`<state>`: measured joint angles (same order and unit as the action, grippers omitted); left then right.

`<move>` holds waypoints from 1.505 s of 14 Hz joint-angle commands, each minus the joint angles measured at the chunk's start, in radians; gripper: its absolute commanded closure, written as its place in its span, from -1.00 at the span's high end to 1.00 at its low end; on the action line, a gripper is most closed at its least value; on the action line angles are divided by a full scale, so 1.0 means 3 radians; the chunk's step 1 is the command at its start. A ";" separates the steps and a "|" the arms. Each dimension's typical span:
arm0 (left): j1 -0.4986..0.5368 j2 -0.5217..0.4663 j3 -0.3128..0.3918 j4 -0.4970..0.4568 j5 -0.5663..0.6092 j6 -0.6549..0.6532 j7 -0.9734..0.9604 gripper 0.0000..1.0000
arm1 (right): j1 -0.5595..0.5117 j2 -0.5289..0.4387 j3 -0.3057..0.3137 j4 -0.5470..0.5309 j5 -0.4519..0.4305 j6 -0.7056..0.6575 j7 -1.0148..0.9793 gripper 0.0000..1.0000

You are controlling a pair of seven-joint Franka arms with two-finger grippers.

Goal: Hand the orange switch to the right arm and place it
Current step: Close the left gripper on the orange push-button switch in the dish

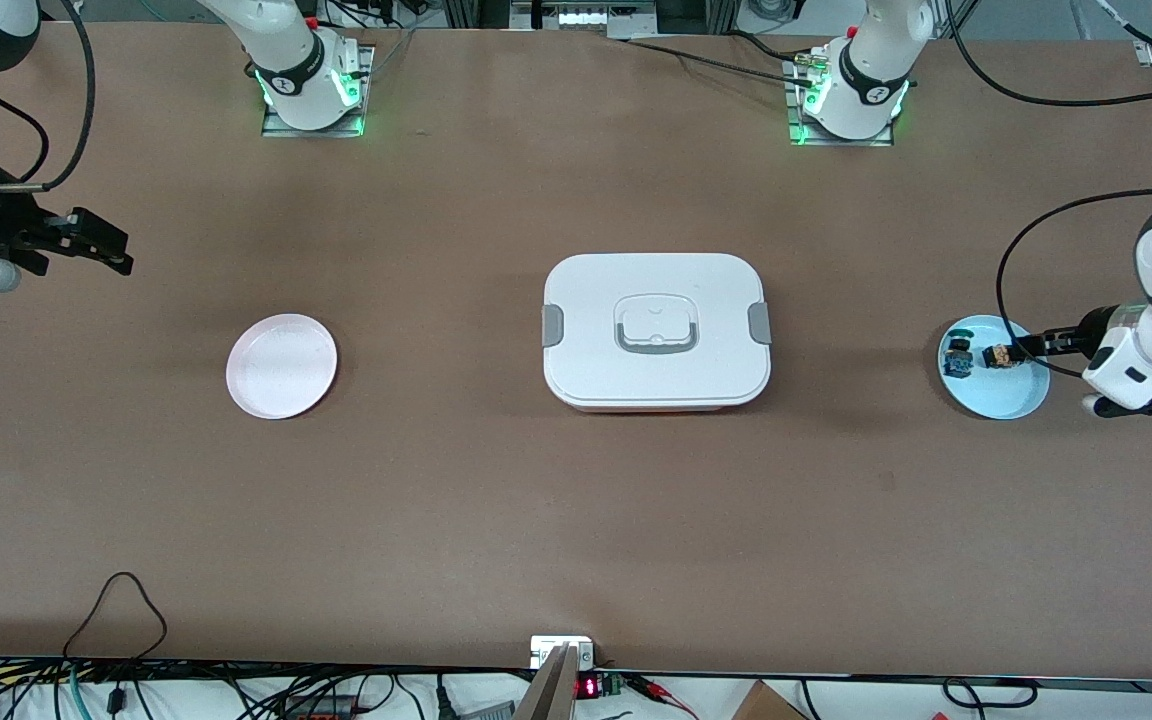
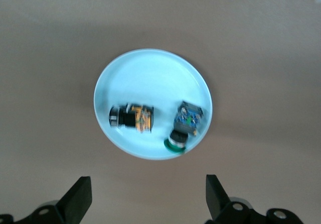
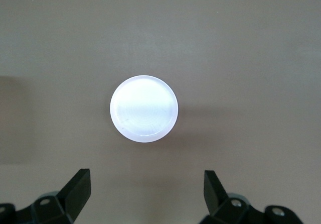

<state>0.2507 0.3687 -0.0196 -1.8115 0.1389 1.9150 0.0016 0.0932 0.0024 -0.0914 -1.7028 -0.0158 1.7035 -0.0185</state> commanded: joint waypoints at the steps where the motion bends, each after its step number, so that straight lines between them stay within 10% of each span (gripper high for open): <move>1: 0.0201 -0.0018 -0.0022 -0.0255 0.0094 0.0446 0.0285 1.00 | -0.0014 -0.0028 0.0018 0.0005 0.0048 0.0008 -0.0025 1.00; 11: 0.0412 0.0059 -0.0027 -0.1135 0.0094 0.2042 0.0516 1.00 | -0.0055 -0.0018 -0.0007 -0.0005 0.0063 -0.0013 -0.0025 1.00; 21: 0.0478 0.0274 -0.0022 -0.1187 0.0094 0.2299 0.0521 1.00 | -0.0065 -0.0018 -0.0012 -0.0010 0.0068 0.0003 -0.0025 1.00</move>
<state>0.3800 0.4436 -0.0183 -2.1663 0.1510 2.5878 0.1428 0.0854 0.0035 -0.0961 -1.7030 -0.0116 1.7029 -0.0185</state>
